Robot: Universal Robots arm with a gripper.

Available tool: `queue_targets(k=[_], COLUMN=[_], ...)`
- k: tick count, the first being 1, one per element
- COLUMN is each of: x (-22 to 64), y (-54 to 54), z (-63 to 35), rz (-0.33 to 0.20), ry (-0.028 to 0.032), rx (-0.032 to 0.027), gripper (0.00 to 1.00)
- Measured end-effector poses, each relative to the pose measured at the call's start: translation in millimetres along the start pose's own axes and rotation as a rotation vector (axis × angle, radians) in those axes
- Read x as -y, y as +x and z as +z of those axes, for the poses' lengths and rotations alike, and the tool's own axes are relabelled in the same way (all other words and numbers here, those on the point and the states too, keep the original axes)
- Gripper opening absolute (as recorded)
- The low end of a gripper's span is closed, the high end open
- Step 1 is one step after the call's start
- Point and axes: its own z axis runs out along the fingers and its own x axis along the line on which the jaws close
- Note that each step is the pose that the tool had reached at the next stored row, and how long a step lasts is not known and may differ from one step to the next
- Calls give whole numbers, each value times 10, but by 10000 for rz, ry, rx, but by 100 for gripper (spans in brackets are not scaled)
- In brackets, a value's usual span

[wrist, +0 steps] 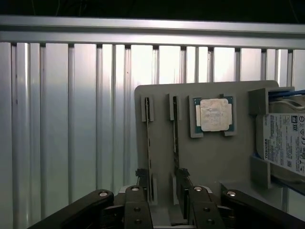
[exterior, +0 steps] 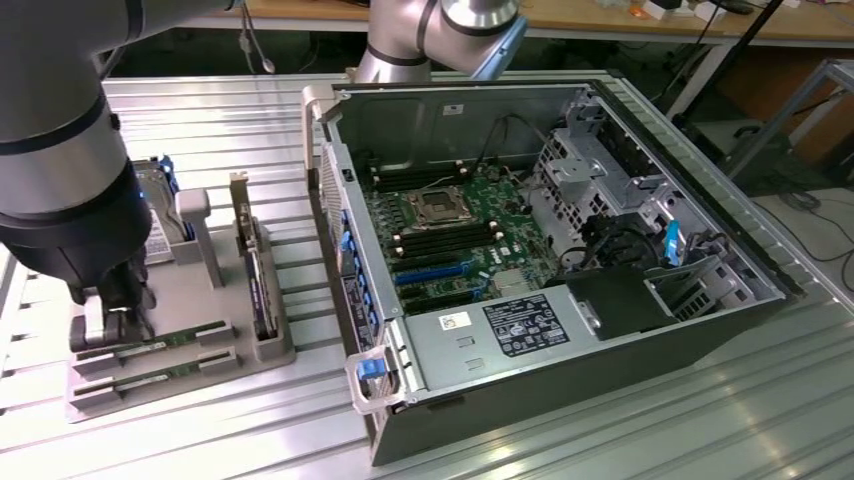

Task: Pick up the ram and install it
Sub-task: 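Pick up the ram and move it above insertion slot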

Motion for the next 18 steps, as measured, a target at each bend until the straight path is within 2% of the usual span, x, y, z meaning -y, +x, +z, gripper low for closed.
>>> queue_targets(k=[12,18], x=[7,12], y=[94,152], z=[186,322], rz=[-379,-707], ry=[-11,-19], rx=[-17,-31], gripper=[38,38])
